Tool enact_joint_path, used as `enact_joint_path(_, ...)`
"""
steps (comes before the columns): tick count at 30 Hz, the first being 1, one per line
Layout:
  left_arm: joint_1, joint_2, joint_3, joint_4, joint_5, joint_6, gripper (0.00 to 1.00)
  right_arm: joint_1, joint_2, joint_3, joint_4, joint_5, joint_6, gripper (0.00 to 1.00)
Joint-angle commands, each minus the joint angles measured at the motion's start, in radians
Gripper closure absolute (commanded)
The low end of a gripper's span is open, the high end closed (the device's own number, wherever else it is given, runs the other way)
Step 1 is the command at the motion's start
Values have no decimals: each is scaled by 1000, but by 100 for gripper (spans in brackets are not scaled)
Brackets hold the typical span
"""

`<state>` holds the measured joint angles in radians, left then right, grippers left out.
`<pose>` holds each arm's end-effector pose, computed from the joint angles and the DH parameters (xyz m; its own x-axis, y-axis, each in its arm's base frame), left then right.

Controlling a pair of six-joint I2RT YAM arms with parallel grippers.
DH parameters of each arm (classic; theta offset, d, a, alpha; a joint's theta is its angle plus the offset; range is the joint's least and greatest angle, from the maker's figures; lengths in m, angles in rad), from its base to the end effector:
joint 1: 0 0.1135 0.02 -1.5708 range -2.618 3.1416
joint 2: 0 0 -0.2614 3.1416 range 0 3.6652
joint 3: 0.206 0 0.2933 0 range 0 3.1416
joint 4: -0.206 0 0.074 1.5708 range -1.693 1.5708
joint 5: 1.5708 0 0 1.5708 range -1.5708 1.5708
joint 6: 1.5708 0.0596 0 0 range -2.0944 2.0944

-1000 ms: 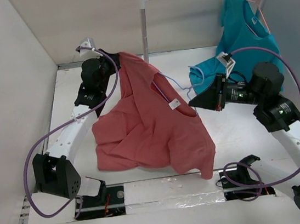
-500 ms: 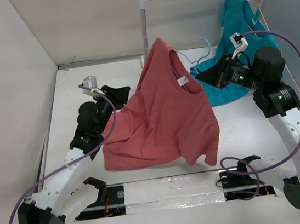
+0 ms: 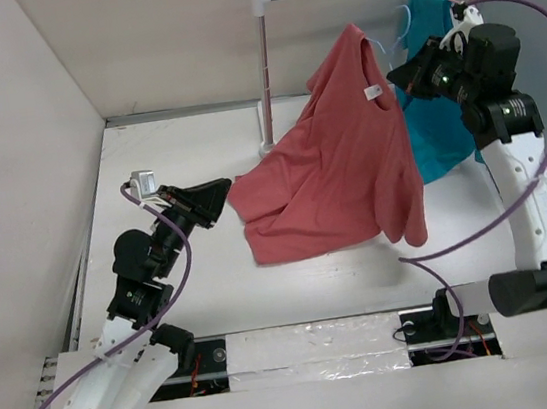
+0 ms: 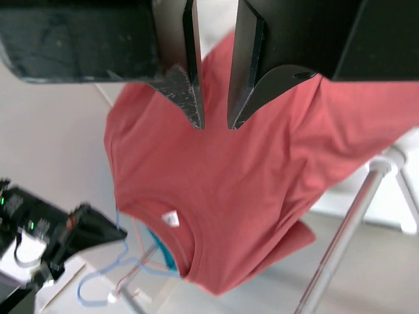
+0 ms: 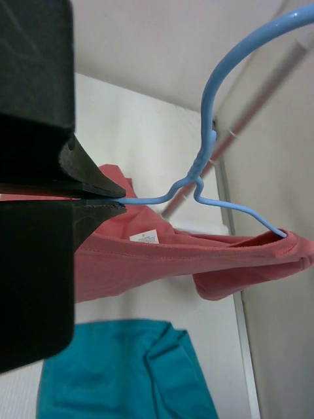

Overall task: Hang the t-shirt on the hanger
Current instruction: Place the hanger at the clothesline.

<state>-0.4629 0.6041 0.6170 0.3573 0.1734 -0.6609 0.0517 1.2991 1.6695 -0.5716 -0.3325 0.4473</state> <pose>0.1877 -0.1052 0.3737 -0.1028 -0.6244 -0.7743 0.6596 0.5399 -0.5230 0.3220 0.0361 0.4991 -0.3392 0.3918 -0.8552 -0.2457 0.8407 0.4826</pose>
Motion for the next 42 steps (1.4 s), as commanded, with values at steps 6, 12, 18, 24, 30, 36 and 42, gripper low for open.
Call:
enact_joint_path(6, 1, -36, -68, 32, 64, -12, 83, -72, 176, 248, 43, 66, 7, 100)
enact_joint_path(12, 1, -44, -95, 40, 67, -14, 84, -144, 330, 467, 13, 84, 33, 100)
enact_joint_path(18, 1, -40, -99, 48, 61, -16, 84, -199, 460, 680, -40, 70, 45, 100)
enact_joint_path(24, 1, -29, -106, 78, 74, -26, 84, -239, 493, 691, -11, 33, 57, 100)
enact_joint_path(30, 1, 3, -115, 103, 77, -34, 84, -270, 529, 749, -17, 46, 51, 100)
enact_joint_path(36, 1, 5, -114, 95, 58, -32, 84, -279, 575, 800, -33, 92, 19, 100)
enact_joint_path(42, 1, 26, -105, 104, 63, -36, 84, -279, 628, 831, -34, 79, 19, 100)
